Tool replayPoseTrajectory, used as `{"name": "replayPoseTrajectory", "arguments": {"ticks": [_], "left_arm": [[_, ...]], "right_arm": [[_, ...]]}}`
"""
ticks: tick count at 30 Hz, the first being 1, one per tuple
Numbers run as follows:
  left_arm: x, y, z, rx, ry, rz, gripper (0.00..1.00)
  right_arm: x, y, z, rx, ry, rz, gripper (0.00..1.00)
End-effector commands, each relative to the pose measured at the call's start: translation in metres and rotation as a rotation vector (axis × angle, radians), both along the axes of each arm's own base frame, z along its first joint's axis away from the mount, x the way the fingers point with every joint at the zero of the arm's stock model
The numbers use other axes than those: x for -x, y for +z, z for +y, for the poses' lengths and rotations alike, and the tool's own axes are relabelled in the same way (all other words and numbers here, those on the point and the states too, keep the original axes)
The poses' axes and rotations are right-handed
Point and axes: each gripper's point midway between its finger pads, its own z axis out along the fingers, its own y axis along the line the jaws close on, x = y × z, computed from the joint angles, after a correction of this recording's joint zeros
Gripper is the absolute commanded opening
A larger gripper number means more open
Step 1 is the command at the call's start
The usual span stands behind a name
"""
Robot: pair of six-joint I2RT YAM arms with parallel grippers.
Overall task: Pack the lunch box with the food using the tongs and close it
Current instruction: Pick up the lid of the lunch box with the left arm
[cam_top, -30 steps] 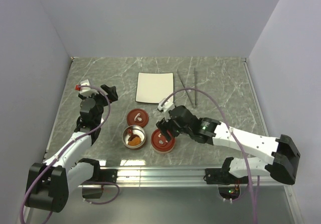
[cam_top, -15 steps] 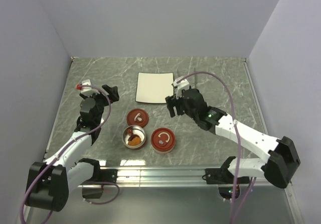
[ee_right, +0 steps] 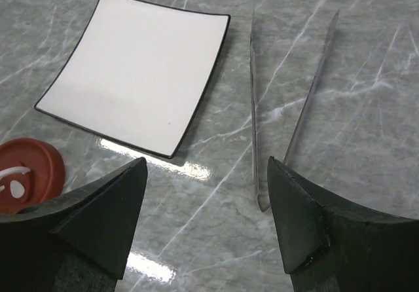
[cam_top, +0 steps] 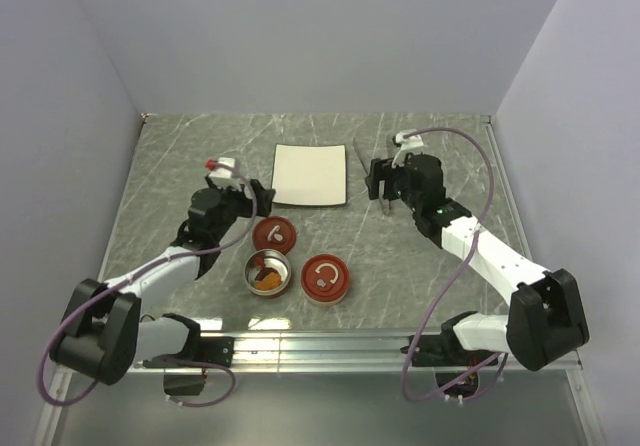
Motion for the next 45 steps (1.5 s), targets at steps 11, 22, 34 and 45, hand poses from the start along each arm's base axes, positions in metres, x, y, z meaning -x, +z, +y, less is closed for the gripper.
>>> {"name": "replayPoseTrajectory", "arguments": {"ticks": [11,22,34,45], "left_arm": [[0.016,-0.023,-0.084,-0.240,-0.199,0.033,0.95],[0.034,-0.051,-0.067,-0.239,-0.060,0.176,0.91],[0.057,-0.086,-0.063,-0.282,0.009,0.384,0.88],[0.057,-0.091,-0.058,-0.283,0.058,0.426,0.83]], "right_arm": [[0.001,0.004,0.003,-0.129,0.122,-0.073,0.80],[0.008,0.001,0.013,-0.164,0.202,-0.079,0.79],[0.008,0.000,0.013,-0.168,0.214,-0.078,0.78],[0.010,-0.003,0.016,-0.168,0.237,-0.069,0.76]]}}
